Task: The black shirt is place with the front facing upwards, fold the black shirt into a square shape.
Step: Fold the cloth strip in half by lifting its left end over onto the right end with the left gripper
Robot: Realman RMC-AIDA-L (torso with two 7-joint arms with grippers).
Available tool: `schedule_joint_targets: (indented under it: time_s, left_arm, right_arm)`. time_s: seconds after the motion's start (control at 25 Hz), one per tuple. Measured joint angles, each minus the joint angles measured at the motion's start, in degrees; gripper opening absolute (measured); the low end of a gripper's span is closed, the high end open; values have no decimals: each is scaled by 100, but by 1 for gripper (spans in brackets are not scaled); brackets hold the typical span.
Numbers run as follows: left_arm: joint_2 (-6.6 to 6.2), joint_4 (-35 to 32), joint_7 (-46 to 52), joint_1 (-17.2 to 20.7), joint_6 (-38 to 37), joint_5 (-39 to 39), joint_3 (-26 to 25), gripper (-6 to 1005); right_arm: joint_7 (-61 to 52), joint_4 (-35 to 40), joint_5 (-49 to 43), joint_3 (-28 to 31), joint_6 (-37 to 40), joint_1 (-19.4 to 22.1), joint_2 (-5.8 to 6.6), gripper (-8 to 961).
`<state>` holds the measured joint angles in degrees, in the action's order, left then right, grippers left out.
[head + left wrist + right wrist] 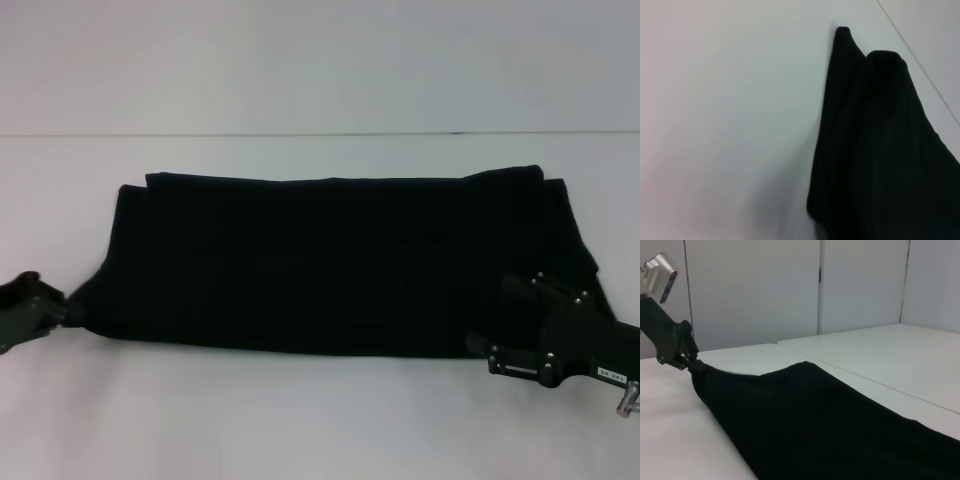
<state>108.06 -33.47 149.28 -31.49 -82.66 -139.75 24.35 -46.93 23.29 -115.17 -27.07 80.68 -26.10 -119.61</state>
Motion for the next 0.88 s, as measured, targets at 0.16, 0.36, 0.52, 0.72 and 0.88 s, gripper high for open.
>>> schedule_joint_targets:
  time_s: [0.16, 0.36, 0.52, 0.72, 0.88]
  left_arm:
    - [-88, -27, -16, 113, -89, 0, -150, 25]
    - [-259, -69, -28, 278, -161, -54, -380, 25]
    - [-365, -136, -37, 381, -229, -63, -617, 25]
    - [-412, -187, -39, 422, -354, -22, -826, 25]
    - [-401, -184, -70, 250, -668, 299, -832, 26]
  right_arm:
    - [0, 0, 24, 9, 0, 0, 0, 945]
    - [0, 3, 30, 25, 0, 5, 0, 946]
    - [0, 0, 30, 39, 0, 21, 0, 946]
    - [0, -13, 30, 109, -5, 40, 0, 946]
    - [-25, -28, 28, 187, -10, 68, 0, 946]
